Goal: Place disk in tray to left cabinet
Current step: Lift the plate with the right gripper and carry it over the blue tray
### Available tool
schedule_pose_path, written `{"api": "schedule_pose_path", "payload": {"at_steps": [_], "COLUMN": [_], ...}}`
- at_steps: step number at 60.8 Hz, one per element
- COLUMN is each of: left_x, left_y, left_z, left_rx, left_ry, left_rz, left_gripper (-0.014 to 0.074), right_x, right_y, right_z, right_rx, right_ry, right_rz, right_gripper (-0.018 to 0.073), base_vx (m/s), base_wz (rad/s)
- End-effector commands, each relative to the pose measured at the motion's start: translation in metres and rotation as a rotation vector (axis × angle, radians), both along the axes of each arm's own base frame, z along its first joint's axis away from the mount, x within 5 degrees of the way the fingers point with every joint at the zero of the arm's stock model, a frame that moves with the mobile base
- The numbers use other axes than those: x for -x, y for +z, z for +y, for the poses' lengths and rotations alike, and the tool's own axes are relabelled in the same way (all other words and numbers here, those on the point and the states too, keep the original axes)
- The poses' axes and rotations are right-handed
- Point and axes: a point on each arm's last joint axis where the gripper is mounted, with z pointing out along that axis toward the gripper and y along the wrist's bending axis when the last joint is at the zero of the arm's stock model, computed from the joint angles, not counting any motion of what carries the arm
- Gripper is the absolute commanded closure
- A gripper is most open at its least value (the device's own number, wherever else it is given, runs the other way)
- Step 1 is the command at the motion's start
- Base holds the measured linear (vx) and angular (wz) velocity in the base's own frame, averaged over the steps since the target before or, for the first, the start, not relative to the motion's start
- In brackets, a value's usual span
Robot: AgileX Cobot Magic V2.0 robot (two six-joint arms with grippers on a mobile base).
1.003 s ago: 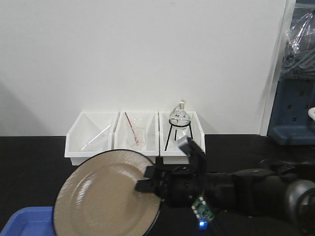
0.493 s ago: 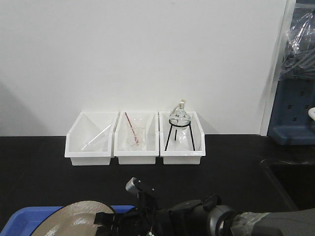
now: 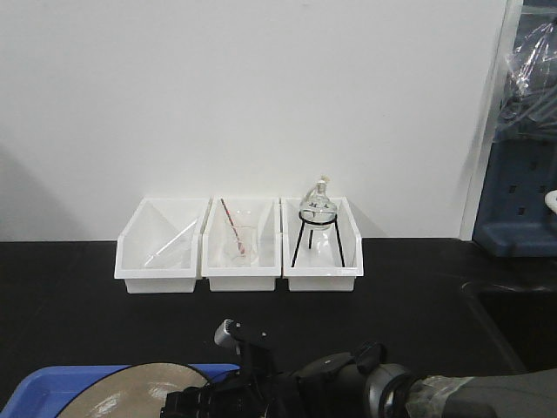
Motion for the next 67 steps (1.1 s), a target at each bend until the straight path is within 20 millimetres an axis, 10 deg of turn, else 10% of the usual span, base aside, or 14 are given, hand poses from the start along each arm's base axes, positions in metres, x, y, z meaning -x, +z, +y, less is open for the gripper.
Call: {"api": "schedule_pose_path", "payload": {"at_steps": [1, 32, 67], "left_x": [-0.001, -0.001, -0.001], "left_y": [0.001, 0.001, 0.004], "left_z": [0.001, 0.001, 0.001], "left_rx": [0.013, 0.013, 0.013], "left_ry": [0.007, 0.007, 0.009], "left_rz": [-0.065, -0.065, -0.094], "left_gripper": [0.0603, 0.0603, 0.0603], "right_x": [-0.002, -0.025, 0.003], "right_y": [0.039, 0.082, 0.108], "right_z": [0.000, -0.056, -0.083], "right_rx": [-0.032, 0.163, 0.362], "right_ry": [0.059, 0.026, 0.083], "right_rz": [-0.108, -0.294, -0.118], "right_gripper": [-0.0088, -0.0065, -0.0012], "base_vx": [0.00, 0.00, 0.00], "base_wz": [0.00, 0.00, 0.00]}}
